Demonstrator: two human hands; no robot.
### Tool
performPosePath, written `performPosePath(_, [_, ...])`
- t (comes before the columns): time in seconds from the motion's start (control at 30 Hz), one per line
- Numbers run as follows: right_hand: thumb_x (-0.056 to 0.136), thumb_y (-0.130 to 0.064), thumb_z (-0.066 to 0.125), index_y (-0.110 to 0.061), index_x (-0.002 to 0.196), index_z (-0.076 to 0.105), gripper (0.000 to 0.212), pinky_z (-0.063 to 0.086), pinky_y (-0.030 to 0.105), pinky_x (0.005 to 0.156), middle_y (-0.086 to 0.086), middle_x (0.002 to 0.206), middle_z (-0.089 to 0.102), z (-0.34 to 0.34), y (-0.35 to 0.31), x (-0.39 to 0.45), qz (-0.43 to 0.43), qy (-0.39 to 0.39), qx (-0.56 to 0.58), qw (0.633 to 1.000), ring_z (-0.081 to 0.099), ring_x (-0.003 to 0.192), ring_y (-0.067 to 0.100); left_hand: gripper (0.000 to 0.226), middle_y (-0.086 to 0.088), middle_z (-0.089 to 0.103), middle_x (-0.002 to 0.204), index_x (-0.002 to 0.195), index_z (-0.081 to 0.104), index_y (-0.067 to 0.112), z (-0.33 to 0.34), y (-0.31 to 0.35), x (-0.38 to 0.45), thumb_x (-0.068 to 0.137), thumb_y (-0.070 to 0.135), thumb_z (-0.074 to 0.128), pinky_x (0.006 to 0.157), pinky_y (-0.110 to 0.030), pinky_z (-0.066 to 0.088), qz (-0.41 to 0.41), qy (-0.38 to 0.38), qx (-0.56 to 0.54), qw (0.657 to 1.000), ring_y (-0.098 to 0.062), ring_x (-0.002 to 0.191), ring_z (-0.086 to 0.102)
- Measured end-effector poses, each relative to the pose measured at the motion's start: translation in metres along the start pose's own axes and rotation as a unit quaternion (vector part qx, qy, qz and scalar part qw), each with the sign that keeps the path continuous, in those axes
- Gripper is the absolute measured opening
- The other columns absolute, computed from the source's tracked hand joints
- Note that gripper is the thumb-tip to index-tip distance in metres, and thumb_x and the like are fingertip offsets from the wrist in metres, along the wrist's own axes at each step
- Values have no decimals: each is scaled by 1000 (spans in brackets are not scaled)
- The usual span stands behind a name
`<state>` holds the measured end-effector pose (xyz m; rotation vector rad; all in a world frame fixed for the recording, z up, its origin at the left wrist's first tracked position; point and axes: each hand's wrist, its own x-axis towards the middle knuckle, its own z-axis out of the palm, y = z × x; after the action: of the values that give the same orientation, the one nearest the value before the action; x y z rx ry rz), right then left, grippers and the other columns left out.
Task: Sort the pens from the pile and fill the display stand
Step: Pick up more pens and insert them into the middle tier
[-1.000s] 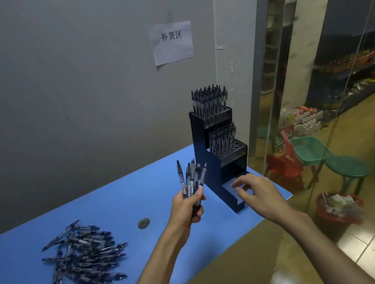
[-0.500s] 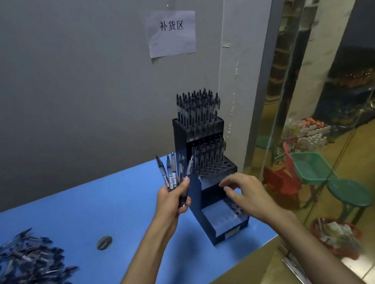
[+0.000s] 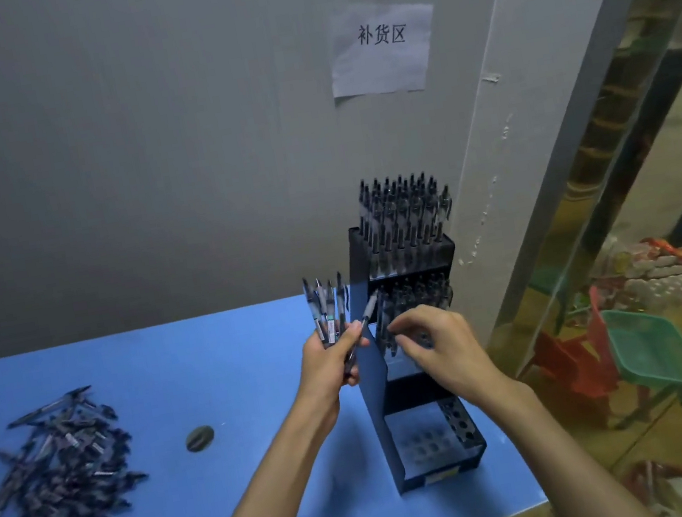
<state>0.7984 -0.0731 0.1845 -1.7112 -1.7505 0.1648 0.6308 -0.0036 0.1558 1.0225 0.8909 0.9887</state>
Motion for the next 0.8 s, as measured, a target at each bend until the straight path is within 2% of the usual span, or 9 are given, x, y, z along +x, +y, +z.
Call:
performPosePath(0.1, [86,-14,74,-25,102,72,19,56,33,76,-12,91,67,0,0,10,-37,3,17,999,64,82,5,13,-8,70,77,95,61,10,6,2,-2,95,19,70,42,-22,28,14,8,-2,1000,-16,46,37])
performPosePath(0.23, [80,-10,80,-24,103,74,28,56,26,76,-15,94,63,-3,-1,19,-85,-4,69,994,64,82,5,20,-12,69,80,100,62,6,10,3,-8,94,22,72,44,-23,28,31,11,11,999,-16,47,37])
performPosePath(0.37, [76,-20,86,-27,99,76,26,53,22,69,-14,91,55,-6,2,26,-117,-26,69,990,60,75,5,23,-19,56,77,99,60,7,12,6,-15,91,21,75,45,-23,27,39,20,18,999,-15,48,33])
performPosePath(0.53, [77,-24,85,-24,98,78,22,43,10,64,-12,86,50,-16,11,30,-157,-29,58,985,52,72,-1,14,-18,70,77,100,57,9,27,9,-20,95,16,69,45,-23,25,39,37,43,998,-14,47,36])
performPosePath(0.67, [77,-17,85,-18,97,79,21,44,13,69,-11,89,50,-22,29,34,-155,-32,55,986,51,73,-3,11,-12,69,74,98,52,13,34,4,-17,101,19,60,43,-23,29,5,62,66,996,-15,47,38])
performPosePath(0.8, [80,-19,83,-17,93,79,14,52,20,69,-10,84,59,-28,47,36,-123,-14,89,988,58,72,3,12,-8,61,70,94,50,12,25,-4,-13,103,17,56,41,-24,29,24,132,73,988,-14,41,36])
